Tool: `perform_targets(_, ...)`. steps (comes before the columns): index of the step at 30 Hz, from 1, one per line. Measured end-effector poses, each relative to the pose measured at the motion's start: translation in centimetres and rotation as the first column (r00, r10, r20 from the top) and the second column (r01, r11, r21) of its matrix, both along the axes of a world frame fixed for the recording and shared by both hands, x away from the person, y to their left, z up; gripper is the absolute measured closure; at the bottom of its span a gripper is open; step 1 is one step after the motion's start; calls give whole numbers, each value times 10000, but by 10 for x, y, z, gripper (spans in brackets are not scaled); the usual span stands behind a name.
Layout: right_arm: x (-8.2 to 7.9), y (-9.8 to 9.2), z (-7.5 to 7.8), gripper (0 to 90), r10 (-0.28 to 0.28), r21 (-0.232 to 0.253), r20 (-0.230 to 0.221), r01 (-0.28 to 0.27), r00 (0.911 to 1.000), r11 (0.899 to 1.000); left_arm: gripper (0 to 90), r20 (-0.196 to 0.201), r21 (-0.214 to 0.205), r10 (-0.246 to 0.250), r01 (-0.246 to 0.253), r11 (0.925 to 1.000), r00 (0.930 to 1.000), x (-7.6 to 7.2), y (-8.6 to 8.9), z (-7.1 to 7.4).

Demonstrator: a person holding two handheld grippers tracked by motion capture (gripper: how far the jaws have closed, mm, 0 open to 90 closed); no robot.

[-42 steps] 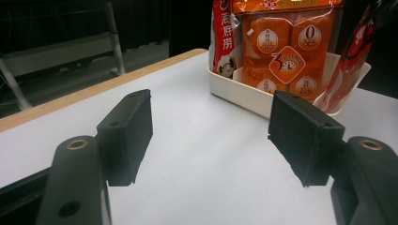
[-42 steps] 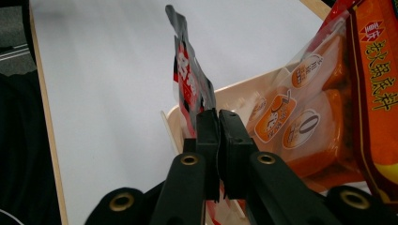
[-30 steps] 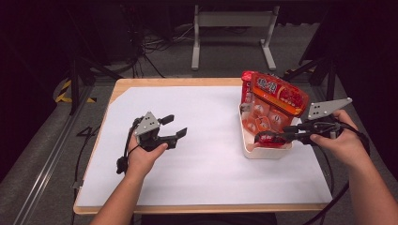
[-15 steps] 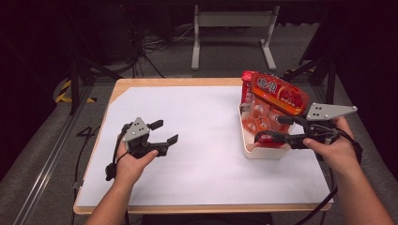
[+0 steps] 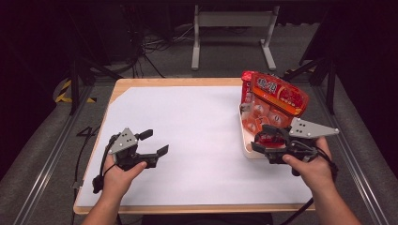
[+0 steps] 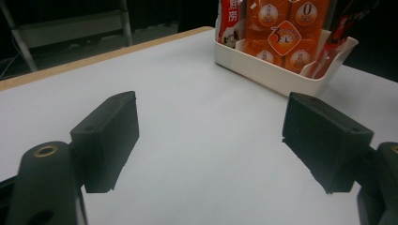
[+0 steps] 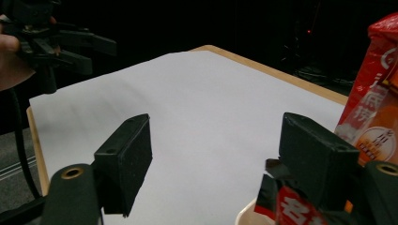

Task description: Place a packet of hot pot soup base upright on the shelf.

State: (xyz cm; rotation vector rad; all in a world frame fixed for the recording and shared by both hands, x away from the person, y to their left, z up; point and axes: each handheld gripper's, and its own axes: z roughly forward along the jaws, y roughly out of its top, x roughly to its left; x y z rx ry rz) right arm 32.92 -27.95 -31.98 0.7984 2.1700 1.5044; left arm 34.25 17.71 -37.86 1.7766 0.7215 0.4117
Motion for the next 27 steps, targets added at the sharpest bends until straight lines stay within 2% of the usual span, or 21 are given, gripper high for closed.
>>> perform_targets(2, -2, 5, -9, 260, -141, 9, -5, 141, 9999, 9999, 195, -77, -27, 6, -7, 10000, 10000, -3, 1, -2)
perform_targets(8, -3, 19, -32, 241, -112, 5, -59, 112, 9999, 9999, 185, -141, 26, 32, -31, 10000, 9999, -7, 4, -11)
perform_targets(13, -3, 24, -43, 238, -73, 26, 8, 73, 10000, 10000, 177, -229, 2, -4, 4, 10000, 9997, -9, 6, -17)
perform_targets(19, -2, 30, -62, 236, -123, -199, 85, 125, 9999, 9997, 169, -284, 17, -27, 28, 10000, 9996, -10, 8, -25)
perform_targets(21, -1, 32, -68, 228, -47, -344, -18, 46, 10000, 9994, 167, -342, -49, -11, 10, 10000, 9994, -10, 9, -29)
perform_targets(24, 0, 34, -77, 228, 30, -450, -21, -31, 10000, 9990, 164, -342, 140, 10, -5, 9999, 9994, -9, 10, -33)
perform_targets(27, 1, 36, -83, 228, -38, -583, -70, 34, 10000, 9983, 161, -394, 148, 0, 6, 9999, 9992, -8, 10, -38)
